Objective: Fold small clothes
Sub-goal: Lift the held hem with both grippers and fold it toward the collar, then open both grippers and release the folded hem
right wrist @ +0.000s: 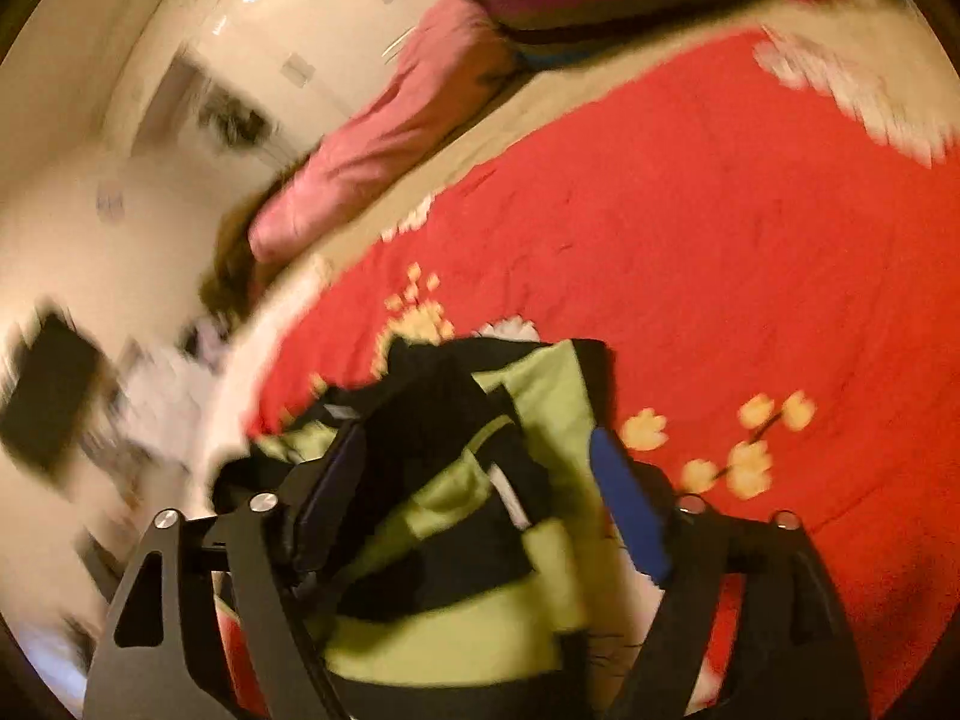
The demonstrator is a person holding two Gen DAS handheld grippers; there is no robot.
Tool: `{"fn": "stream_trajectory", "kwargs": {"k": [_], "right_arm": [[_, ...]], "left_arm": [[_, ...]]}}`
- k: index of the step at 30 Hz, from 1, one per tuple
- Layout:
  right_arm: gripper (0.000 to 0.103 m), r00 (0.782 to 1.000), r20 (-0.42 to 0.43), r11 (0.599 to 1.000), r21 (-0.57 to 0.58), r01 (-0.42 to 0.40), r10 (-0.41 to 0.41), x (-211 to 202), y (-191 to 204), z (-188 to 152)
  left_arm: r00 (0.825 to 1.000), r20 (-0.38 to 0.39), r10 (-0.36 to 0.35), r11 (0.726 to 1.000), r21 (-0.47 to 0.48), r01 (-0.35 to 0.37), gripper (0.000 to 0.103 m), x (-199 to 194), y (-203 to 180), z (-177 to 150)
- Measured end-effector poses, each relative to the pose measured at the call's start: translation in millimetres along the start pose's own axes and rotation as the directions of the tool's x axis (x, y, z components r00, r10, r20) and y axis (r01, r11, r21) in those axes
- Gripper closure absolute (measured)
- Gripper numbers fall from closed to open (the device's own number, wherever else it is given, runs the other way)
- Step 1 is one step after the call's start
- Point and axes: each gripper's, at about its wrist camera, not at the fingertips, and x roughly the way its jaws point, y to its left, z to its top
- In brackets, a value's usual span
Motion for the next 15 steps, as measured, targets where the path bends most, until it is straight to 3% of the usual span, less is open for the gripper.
{"fn": "stream_trajectory", "kwargs": {"k": [3, 6, 15], "right_arm": [[0.017, 0.997, -0.003, 0.978, -0.198, 0.072, -0.074, 1, 19, -9], [0.016, 0.988, -0.001, 0.922, -0.358, 0.145, -0.156, 14, 36, -18], [0.014, 0.988, -0.033, 0.917, -0.377, 0.129, -0.152, 36, 41, -20]], "left_arm": [[1.0, -0.01, 0.016, 0.997, 0.081, -0.015, 0.05, 3, -5, -2], [0.999, -0.005, 0.043, 0.979, 0.202, -0.041, 0.044, 5, -18, -6], [0.998, -0.009, 0.064, 0.933, 0.355, -0.057, 0.036, 15, -40, -21]]}}
